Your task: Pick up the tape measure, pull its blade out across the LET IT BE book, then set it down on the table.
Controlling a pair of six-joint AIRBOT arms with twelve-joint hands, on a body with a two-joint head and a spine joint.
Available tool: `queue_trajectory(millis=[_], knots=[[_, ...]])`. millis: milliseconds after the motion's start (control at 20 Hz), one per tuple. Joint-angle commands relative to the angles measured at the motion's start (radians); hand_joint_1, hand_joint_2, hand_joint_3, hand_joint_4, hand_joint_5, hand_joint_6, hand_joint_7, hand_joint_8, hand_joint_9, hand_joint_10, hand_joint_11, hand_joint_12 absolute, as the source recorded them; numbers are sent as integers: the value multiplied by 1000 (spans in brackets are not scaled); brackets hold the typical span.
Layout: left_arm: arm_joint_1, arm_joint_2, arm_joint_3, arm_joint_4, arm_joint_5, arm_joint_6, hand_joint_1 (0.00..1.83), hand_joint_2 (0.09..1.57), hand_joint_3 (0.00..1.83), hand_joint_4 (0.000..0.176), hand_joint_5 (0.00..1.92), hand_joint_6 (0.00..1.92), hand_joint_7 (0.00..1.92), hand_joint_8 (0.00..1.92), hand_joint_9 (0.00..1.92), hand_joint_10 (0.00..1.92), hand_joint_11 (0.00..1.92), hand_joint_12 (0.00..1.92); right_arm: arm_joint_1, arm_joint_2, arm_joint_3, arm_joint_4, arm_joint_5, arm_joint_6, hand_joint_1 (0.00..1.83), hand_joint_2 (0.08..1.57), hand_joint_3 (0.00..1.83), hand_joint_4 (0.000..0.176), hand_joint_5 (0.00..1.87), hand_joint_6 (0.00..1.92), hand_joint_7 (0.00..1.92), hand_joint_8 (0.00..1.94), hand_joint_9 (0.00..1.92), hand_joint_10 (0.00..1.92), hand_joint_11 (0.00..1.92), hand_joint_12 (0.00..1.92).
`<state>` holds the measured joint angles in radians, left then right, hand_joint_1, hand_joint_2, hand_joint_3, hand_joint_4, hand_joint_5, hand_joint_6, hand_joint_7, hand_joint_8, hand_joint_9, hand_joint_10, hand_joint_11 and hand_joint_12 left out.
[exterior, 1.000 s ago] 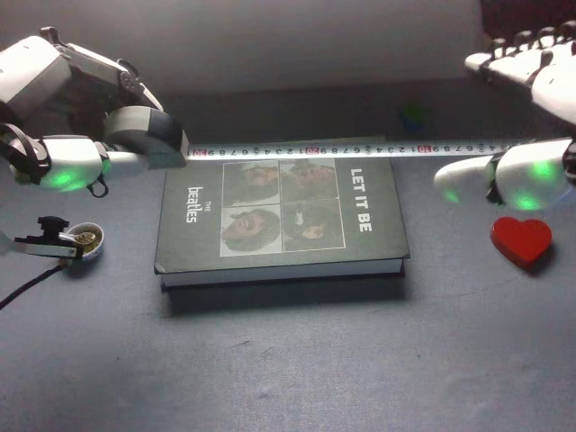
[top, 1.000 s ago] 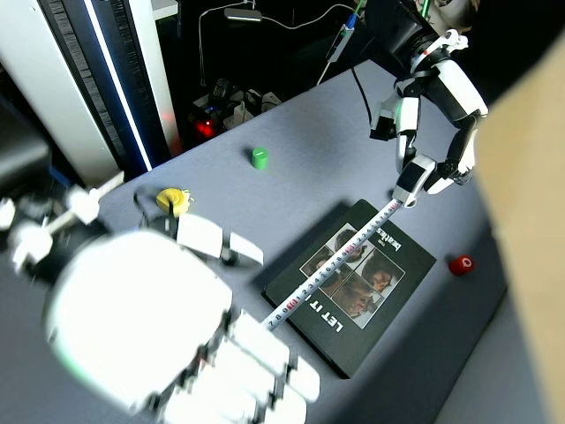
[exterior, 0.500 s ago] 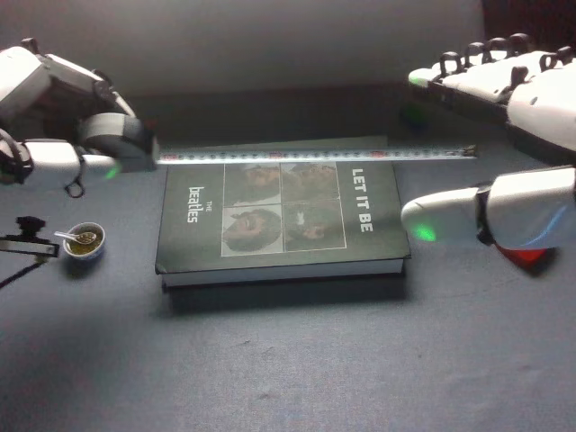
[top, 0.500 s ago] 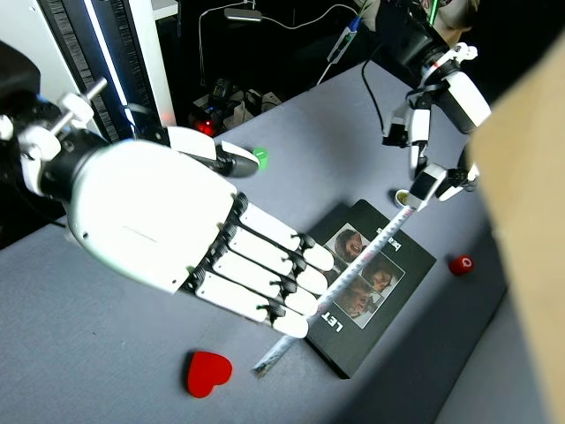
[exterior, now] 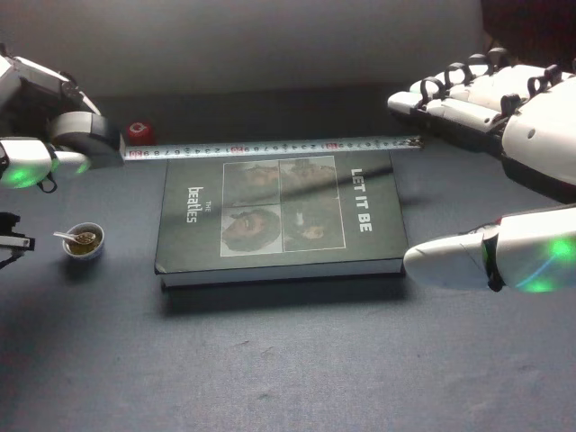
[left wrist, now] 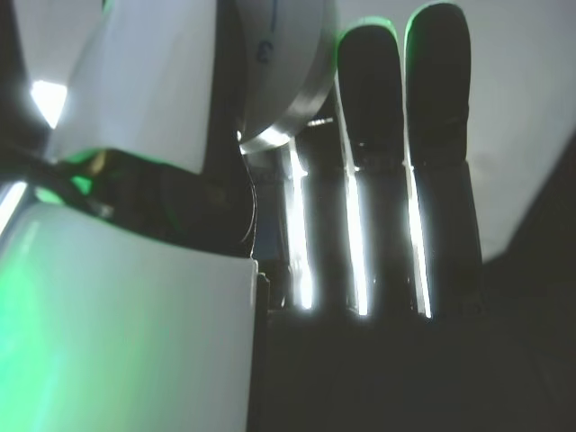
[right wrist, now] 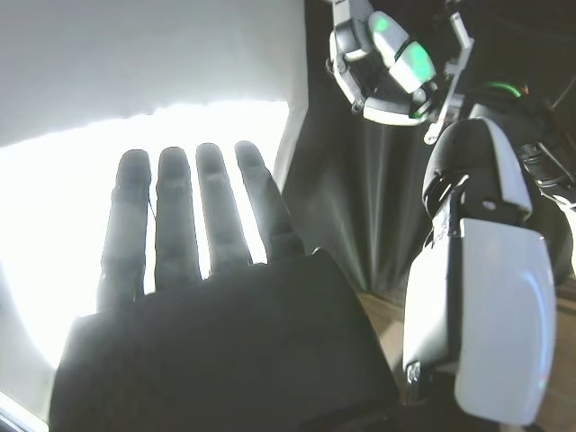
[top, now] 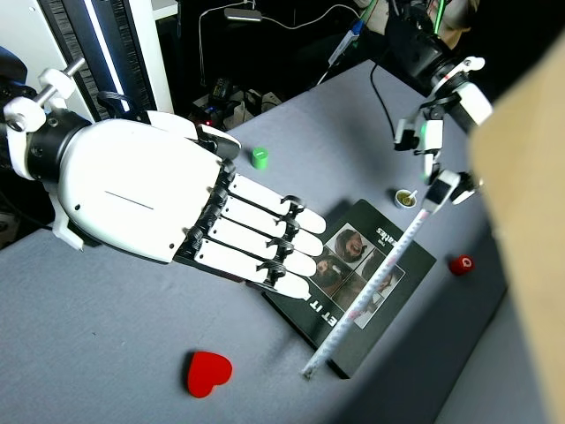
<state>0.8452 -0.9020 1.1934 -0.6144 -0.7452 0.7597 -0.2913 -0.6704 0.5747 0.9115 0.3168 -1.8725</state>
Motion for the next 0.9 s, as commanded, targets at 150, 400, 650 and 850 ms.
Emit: queue_trajectory(millis=[150, 400, 650, 850], knots=[[15, -4, 28, 16, -121, -23, 1385, 1076, 1, 0, 1096, 593, 1065, 893, 938, 1192, 826, 1034, -9, 8, -3, -25, 47, 23, 114, 967, 0, 0, 0, 0, 0, 0, 0, 0, 53, 41], [51, -8, 41, 28, -121, -50, 1386, 1073, 0, 0, 1071, 640, 1093, 863, 949, 1163, 824, 1027, -8, 7, -3, -25, 33, 15, 115, 977, 0, 0, 0, 0, 0, 0, 0, 0, 44, 47], [66, -20, 78, 39, -118, -70, 1385, 1080, 0, 0, 1045, 675, 1080, 890, 936, 1184, 830, 1040, -9, 6, -3, -43, 9, -62, 139, 968, 0, 0, 0, 0, 0, 0, 0, 0, 41, 56], [106, -21, 84, 30, -119, -85, 1380, 1087, 0, 0, 1034, 789, 1052, 849, 919, 1222, 754, 1104, -15, 8, -4, -44, 4, -68, 163, 971, 0, 0, 0, 0, 0, 0, 0, 0, 7, 53]])
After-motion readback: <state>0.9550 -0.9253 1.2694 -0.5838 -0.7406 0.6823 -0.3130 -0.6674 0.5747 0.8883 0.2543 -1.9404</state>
